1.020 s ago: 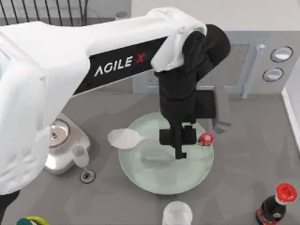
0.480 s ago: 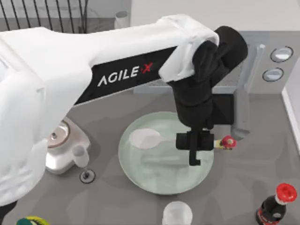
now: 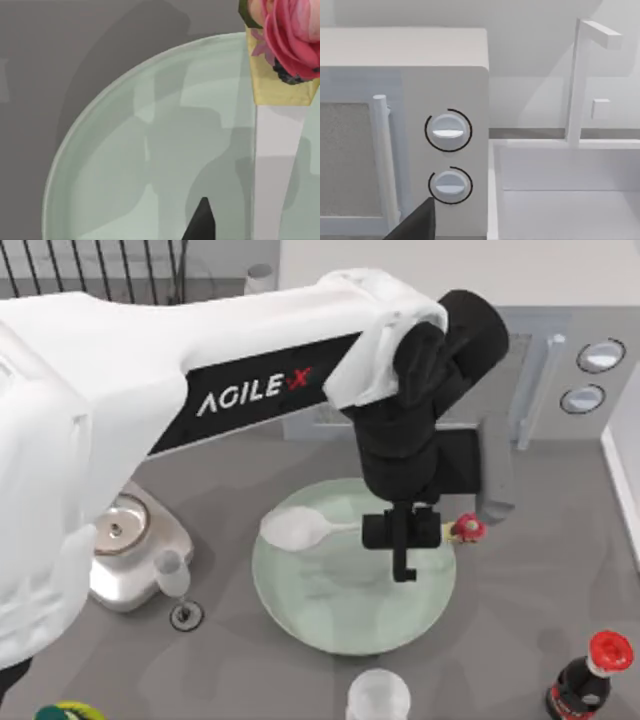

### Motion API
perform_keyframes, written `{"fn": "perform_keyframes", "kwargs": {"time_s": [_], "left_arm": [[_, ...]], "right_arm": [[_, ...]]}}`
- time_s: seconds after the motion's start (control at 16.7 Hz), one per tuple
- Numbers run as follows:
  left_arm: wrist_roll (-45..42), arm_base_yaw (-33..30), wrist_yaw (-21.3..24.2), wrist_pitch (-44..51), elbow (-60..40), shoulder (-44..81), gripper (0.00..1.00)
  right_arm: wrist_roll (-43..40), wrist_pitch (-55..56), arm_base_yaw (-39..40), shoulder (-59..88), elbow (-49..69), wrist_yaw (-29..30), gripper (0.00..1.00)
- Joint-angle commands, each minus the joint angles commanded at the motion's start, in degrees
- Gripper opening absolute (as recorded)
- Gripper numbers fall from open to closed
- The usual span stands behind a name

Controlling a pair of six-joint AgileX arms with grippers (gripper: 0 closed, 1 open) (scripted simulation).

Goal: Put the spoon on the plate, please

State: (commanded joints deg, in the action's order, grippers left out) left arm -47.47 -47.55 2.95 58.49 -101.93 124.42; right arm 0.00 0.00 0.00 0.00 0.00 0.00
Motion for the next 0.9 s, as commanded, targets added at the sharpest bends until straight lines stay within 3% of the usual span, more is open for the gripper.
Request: {"fn": "perform_keyframes", "kwargs": {"time_s": [0.72,0.9], "left_arm": [[1.9,2.4,-1.5,0.8,3.0,4.3,0.00],[1.9,2.4,-1.5,0.8,3.0,4.3,0.23]], "right_arm": [[0.0,0.0,0.0,0.0,0.0,0.0,1.00],[0.0,0.0,0.0,0.0,0.0,0.0,1.00]]}}
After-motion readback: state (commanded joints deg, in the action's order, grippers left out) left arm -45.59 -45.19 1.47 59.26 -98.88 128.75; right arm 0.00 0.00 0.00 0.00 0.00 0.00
